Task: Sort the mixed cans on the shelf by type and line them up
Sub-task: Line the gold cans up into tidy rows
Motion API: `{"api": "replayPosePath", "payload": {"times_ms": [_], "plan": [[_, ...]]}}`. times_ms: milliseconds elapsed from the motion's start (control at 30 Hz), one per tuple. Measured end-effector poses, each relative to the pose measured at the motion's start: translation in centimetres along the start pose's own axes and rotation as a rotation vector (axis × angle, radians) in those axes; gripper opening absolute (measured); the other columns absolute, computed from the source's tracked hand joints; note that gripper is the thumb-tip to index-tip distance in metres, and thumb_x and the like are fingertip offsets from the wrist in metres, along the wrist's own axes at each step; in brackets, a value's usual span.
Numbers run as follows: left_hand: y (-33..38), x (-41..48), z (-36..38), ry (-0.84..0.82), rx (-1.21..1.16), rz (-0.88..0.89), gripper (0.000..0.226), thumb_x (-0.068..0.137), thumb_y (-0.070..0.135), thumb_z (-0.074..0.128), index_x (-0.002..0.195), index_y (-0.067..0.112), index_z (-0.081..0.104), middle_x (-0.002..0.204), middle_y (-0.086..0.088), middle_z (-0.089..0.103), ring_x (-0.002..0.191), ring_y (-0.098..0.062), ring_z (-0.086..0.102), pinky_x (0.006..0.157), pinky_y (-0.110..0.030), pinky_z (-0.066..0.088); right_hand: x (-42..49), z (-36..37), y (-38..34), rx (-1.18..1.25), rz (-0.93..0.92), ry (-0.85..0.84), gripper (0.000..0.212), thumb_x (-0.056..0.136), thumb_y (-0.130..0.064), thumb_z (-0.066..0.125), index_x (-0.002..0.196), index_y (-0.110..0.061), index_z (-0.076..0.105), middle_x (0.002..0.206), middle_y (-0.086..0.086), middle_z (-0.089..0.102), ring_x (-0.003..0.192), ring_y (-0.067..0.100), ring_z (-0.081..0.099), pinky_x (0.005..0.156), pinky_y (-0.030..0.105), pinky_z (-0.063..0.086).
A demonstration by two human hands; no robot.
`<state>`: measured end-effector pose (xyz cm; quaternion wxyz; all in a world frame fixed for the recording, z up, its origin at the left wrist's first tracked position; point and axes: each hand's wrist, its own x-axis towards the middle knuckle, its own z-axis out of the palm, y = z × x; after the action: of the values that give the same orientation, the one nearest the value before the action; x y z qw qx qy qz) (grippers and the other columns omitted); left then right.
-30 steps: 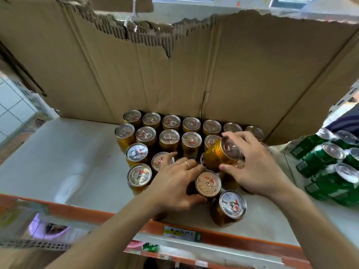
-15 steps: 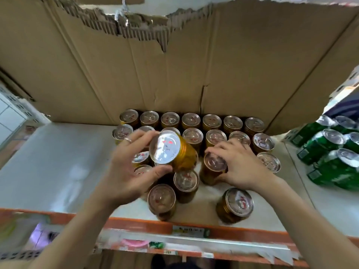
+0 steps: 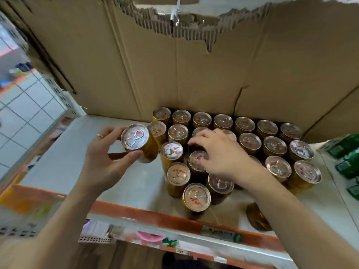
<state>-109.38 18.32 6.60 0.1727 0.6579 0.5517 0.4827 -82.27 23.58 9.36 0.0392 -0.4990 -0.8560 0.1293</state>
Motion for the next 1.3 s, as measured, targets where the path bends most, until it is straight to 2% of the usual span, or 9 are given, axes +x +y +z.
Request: {"api": "replayPosePath", "payload": {"times_ms": [167, 267, 367, 700, 800, 900, 1000, 1167, 1300], "plan": [[-4.0, -0.7, 0.7, -0.049, 0.05, -0.054, 0.062, 0.071, 0.007, 0.087, 0.109, 0.043, 0.055, 0.103, -0.007, 0.052, 0.099, 0.006, 0.053, 0.074, -0.006, 0.052, -0.1, 1.3, -0.2, 0.041, 0.145, -0.131, 0.06, 0.084, -0.039, 0.071, 0.139, -0.036, 0.046, 0.142, -0.01, 0.044, 0.129, 0.019, 0.044, 0.099, 0.041, 0.046], [-5.6, -0.5, 2.1, -0.14, 0.052, -0.08, 0.048, 0.072, 0.031, 0.085, 0.115, 0.033, 0.063, 0.103, -0.001, 0.051, 0.101, -0.003, 0.055, 0.081, -0.028, 0.061, -0.3, 1.5, 0.0, -0.027, 0.212, -0.122, 0.079, 0.075, -0.052, 0.076, 0.143, -0.035, 0.04, 0.143, -0.009, 0.044, 0.129, 0.02, 0.047, 0.097, 0.043, 0.048], [-6.8, -0.1, 3.3, -0.2, 0.076, -0.074, 0.064, 0.071, 0.052, 0.071, 0.125, 0.02, 0.064, 0.101, 0.006, 0.05, 0.099, -0.003, 0.054, 0.082, -0.046, 0.059, -0.5, 2.1, -0.1, -0.02, 0.282, -0.143, 0.084, 0.071, -0.053, 0.079, 0.142, -0.031, 0.04, 0.138, -0.005, 0.047, 0.125, 0.022, 0.05, 0.096, 0.043, 0.049], [-7.2, 0.6, 3.4, -0.306, 0.101, -0.179, 0.064, 0.072, 0.048, 0.072, 0.13, 0.025, 0.057, 0.11, 0.005, 0.051, 0.104, 0.008, 0.052, 0.088, -0.047, 0.056, 0.1, 3.6, -1.3, 0.134, 0.383, 0.063, 0.083, 0.08, -0.046, 0.076, 0.149, -0.02, 0.037, 0.145, 0.002, 0.041, 0.131, 0.023, 0.045, 0.105, 0.038, 0.041], [-6.3, 0.1, 3.7, -0.269, 0.122, -0.202, 0.07, 0.077, 0.044, 0.076, 0.137, 0.02, 0.05, 0.13, -0.002, 0.045, 0.117, -0.007, 0.049, 0.104, -0.045, 0.047, -1.4, 2.9, -0.6, 0.217, 0.402, 0.101, 0.081, 0.08, -0.044, 0.077, 0.148, -0.026, 0.037, 0.146, -0.002, 0.042, 0.13, 0.02, 0.046, 0.106, 0.042, 0.044], [-3.9, -1.0, 4.6, -0.231, 0.254, -0.016, 0.075, 0.076, 0.044, 0.069, 0.142, 0.019, 0.044, 0.142, -0.003, 0.037, 0.13, -0.022, 0.034, 0.108, -0.036, 0.032, -4.4, 1.3, 2.0, 0.003, 0.475, 0.123, 0.073, 0.085, -0.037, 0.072, 0.147, -0.035, 0.034, 0.149, -0.008, 0.037, 0.137, 0.02, 0.032, 0.111, 0.046, 0.035], [-2.0, -1.5, 5.8, -0.393, 0.354, 0.199, 0.061, 0.077, 0.041, 0.055, 0.136, 0.029, 0.05, 0.146, 0.001, 0.038, 0.133, -0.027, 0.032, 0.106, -0.042, 0.027, -6.4, -0.1, 4.9, -0.171, 0.612, -0.097, 0.079, 0.085, -0.032, 0.071, 0.15, -0.036, 0.027, 0.153, -0.004, 0.033, 0.14, 0.026, 0.019, 0.111, 0.051, 0.027], [-1.4, -1.2, 6.3, -0.545, 0.343, 0.28, 0.067, 0.071, 0.038, 0.049, 0.138, 0.03, 0.052, 0.15, 0.004, 0.041, 0.138, -0.029, 0.031, 0.108, -0.064, 0.028, -7.1, 0.1, 5.7, -0.252, 0.477, -0.087, 0.078, 0.082, -0.042, 0.072, 0.148, -0.03, 0.032, 0.141, -0.003, 0.047, 0.13, 0.022, 0.033, 0.101, 0.044, 0.028], [1.4, -1.2, 6.8, -0.59, 0.316, 0.443, 0.068, 0.063, 0.031, 0.044, 0.128, 0.027, 0.062, 0.146, 0.007, 0.047, 0.136, -0.025, 0.037, 0.113, -0.06, 0.016, -6.5, 0.9, 5.6, -0.254, 0.408, -0.003, 0.074, 0.081, -0.053, 0.07, 0.142, -0.03, 0.037, 0.141, -0.004, 0.049, 0.128, 0.021, 0.037, 0.099, 0.043, 0.025]]}}
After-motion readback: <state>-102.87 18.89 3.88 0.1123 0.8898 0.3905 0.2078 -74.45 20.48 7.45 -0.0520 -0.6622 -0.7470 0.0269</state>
